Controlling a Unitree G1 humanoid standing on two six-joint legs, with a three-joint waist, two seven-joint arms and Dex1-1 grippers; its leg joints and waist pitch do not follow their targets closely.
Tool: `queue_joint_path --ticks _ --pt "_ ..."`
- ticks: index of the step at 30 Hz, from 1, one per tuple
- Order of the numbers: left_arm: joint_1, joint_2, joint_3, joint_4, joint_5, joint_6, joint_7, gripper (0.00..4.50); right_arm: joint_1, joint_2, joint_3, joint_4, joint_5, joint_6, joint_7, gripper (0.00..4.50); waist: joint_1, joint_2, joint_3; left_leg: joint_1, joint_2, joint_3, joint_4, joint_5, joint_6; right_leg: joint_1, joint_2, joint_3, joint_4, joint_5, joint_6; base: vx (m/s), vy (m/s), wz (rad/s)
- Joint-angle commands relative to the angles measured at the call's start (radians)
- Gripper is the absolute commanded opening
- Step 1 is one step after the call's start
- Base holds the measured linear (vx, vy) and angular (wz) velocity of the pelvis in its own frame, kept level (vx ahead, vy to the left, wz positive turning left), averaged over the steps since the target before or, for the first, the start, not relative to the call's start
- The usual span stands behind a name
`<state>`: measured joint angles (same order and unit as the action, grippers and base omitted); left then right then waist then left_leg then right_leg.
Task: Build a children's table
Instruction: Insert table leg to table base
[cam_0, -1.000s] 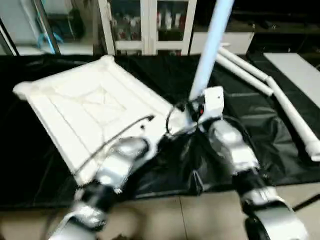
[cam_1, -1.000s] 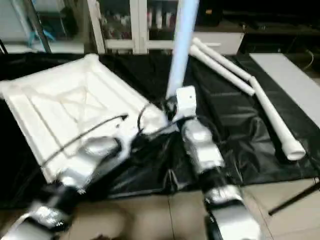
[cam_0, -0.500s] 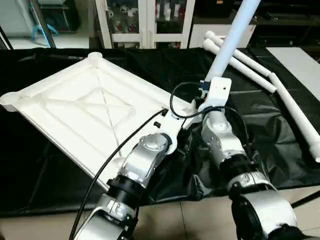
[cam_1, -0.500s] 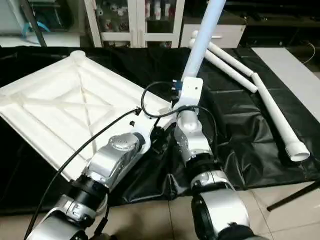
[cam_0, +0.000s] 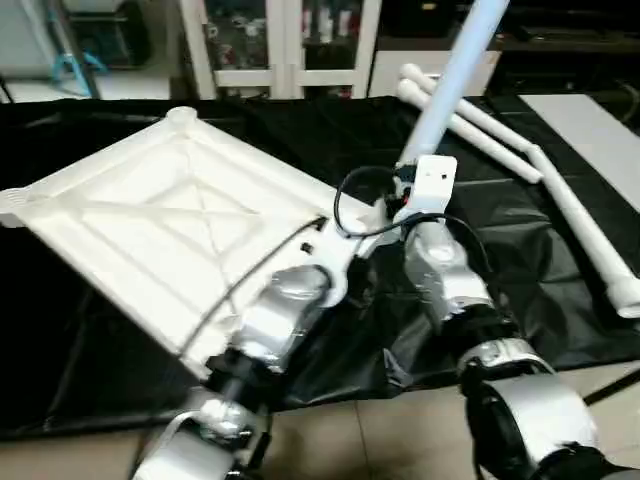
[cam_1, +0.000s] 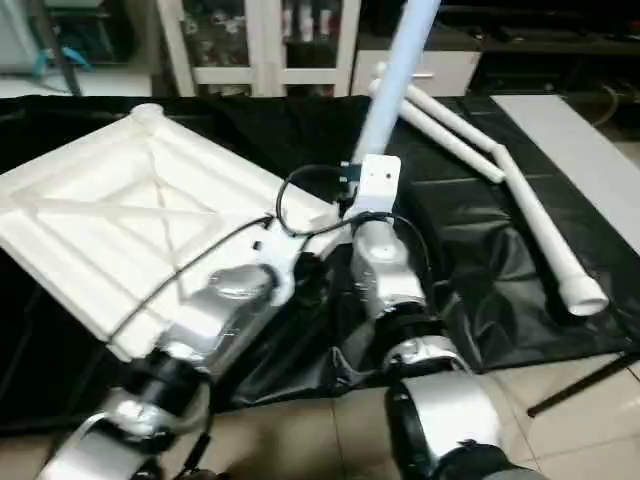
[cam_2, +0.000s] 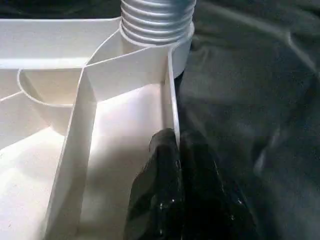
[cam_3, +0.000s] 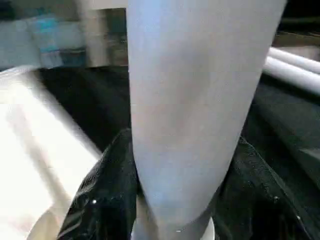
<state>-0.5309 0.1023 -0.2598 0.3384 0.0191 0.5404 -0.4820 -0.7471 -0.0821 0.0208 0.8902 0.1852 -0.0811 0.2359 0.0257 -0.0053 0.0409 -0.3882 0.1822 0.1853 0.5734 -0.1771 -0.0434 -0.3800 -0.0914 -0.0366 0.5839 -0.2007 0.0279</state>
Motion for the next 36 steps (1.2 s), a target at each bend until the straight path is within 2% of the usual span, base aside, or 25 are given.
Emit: queue_joint_path --ticks 1,3,4,5,8,9,13,18,19,23,27,34,36 --pt "0.012 0.053 -0.025 -0.052 -0.007 -0.008 -0.115 0.00 0.089 -0.016 0.065 0.051 -0.005 0.140 0.150 1.83 0.004 0.010 -0.055 0.021 0.045 -0.011 -0.068 -0.198 0.051 0.031 -0.043 0.023 -0.050 -0.023 -0.250 0.000 0.000 0.00" --pt "0.036 0.171 -0.030 -0.068 -0.016 -0.021 -0.234 0.00 0.149 -0.089 0.117 -0.050 0.029 0.213 0.340 1.83 0.008 0.011 -0.052 0.029 0.047 -0.011 -0.073 -0.254 0.018 0.029 -0.036 0.023 -0.054 -0.079 -0.245 0.000 0.000 0.00" --pt "0.039 0.194 -0.028 -0.067 -0.020 -0.031 -0.259 0.00 0.161 -0.104 0.123 -0.069 0.039 0.233 0.371 1.83 0.008 0.013 -0.052 0.030 0.049 -0.013 -0.076 -0.262 0.009 0.030 -0.038 0.023 -0.052 -0.083 -0.245 0.000 0.000 0.00" --pt "0.045 0.263 -0.022 -0.064 -0.029 -0.063 -0.335 0.00 0.195 -0.151 0.146 -0.121 0.059 0.279 0.460 1.83 0.009 0.014 -0.052 0.033 0.049 -0.013 -0.077 -0.275 -0.004 0.028 -0.035 0.024 -0.053 -0.088 -0.242 0.000 0.000 0.00" --pt "0.048 0.332 -0.018 -0.059 -0.038 -0.103 -0.410 0.00 0.223 -0.193 0.160 -0.153 0.055 0.299 0.551 1.83 0.006 0.016 -0.054 0.036 0.048 -0.013 -0.079 -0.286 -0.022 0.025 -0.034 0.024 -0.050 -0.064 -0.250 0.000 0.000 0.00" --pt "0.046 0.389 -0.005 -0.048 -0.047 -0.147 -0.470 0.00 0.253 -0.232 0.167 -0.200 0.063 0.317 0.632 1.83 0.007 0.015 -0.053 0.037 0.047 -0.013 -0.080 -0.305 -0.026 0.025 -0.034 0.023 -0.052 -0.080 -0.252 0.000 0.000 0.00" --pt "0.016 0.437 0.023 0.008 -0.056 -0.197 -0.517 0.00 0.293 -0.272 0.158 -0.268 0.097 0.349 0.702 1.83 0.007 0.013 -0.054 0.043 0.049 -0.010 -0.082 -0.331 -0.041 0.019 -0.037 0.027 -0.052 -0.108 -0.254 0.000 0.000 0.00" --pt "-0.028 0.475 0.020 0.057 -0.082 -0.210 -0.600 0.00 0.314 -0.320 0.181 -0.321 0.109 0.414 0.767 1.83 0.017 0.014 -0.058 0.044 0.047 -0.005 -0.079 -0.295 -0.040 0.021 -0.037 0.027 -0.047 -0.078 -0.261 0.000 0.000 0.00" --pt "-0.028 0.475 0.019 0.057 -0.082 -0.210 -0.601 0.00 0.314 -0.321 0.182 -0.321 0.108 0.414 0.767 1.83 0.020 0.003 -0.059 0.042 0.049 -0.004 -0.077 -0.267 -0.030 0.022 -0.041 0.027 -0.042 -0.068 -0.265 0.000 0.000 0.00" --pt "-0.044 0.477 0.001 0.060 -0.086 -0.229 -0.632 0.00 0.300 -0.330 0.181 -0.317 0.089 0.425 0.780 1.83 0.024 0.005 -0.060 0.043 0.049 0.000 -0.074 -0.231 -0.023 0.023 -0.042 0.027 -0.041 -0.039 -0.270 0.000 0.000 0.00" --pt "-0.045 0.460 -0.021 0.052 -0.075 -0.250 -0.641 0.00 0.280 -0.350 0.207 -0.328 0.061 0.432 0.779 1.83 0.027 0.004 -0.062 0.043 0.048 0.002 -0.069 -0.195 -0.011 0.025 -0.042 0.027 -0.038 -0.002 -0.278 0.000 0.000 0.00" --pt "-0.037 0.441 -0.046 0.036 -0.074 -0.258 -0.653 0.00 0.216 -0.396 0.261 -0.359 0.037 0.480 0.874 1.83 0.036 0.002 -0.062 0.044 0.049 0.004 -0.065 -0.182 -0.005 0.026 -0.041 0.026 -0.035 -0.004 -0.280 0.000 0.000 0.00" --pt "-0.038 0.439 -0.048 0.036 -0.074 -0.260 -0.652 0.00 0.204 -0.400 0.272 -0.362 0.032 0.484 0.885 1.83 0.037 -0.002 -0.063 0.042 0.049 0.004 -0.064 -0.170 -0.001 0.028 -0.042 0.025 -0.034 0.003 -0.280 0.000 0.000 0.00"
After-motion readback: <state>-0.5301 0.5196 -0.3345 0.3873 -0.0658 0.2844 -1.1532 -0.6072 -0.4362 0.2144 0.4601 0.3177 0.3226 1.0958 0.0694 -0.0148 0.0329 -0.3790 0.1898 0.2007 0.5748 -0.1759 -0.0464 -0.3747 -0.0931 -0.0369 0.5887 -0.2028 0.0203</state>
